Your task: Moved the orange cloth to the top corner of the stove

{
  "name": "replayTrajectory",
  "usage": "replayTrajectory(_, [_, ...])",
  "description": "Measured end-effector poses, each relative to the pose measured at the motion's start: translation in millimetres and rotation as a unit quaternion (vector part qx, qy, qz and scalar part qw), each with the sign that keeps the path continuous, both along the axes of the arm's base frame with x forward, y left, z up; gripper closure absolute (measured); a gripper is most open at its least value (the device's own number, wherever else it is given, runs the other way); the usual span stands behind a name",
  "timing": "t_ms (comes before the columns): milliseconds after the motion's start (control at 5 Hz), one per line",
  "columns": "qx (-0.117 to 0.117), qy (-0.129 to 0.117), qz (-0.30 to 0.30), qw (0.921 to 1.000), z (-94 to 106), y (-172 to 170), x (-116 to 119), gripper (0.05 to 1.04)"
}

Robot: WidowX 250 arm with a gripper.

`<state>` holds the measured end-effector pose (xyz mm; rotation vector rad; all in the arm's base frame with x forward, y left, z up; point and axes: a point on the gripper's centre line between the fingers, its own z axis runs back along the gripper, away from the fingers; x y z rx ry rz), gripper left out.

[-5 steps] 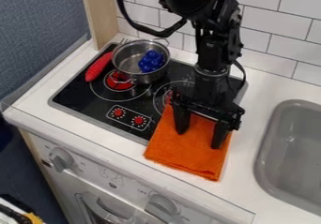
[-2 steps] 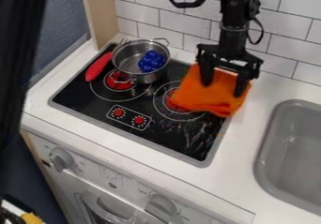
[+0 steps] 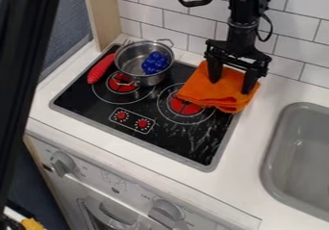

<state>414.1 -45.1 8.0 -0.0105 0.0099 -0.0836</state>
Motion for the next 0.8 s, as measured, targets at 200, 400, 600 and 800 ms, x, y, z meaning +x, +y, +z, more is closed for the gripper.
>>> replayTrajectory(200, [-0.014, -0.013, -0.006, 0.9998, 7.2, -2, -1, 0.085])
replayTrajectory(400, [-0.019, -0.025, -0.003, 0.9995, 29.1, 0, 0, 0.084])
replayTrajectory(600, [-0.020, -0.041, -0.019, 0.9988, 65.4, 1, 6, 0.084])
replayTrajectory(800, [-0.013, -0.024, -0.030, 0.9992, 66.2, 3, 0, 0.084])
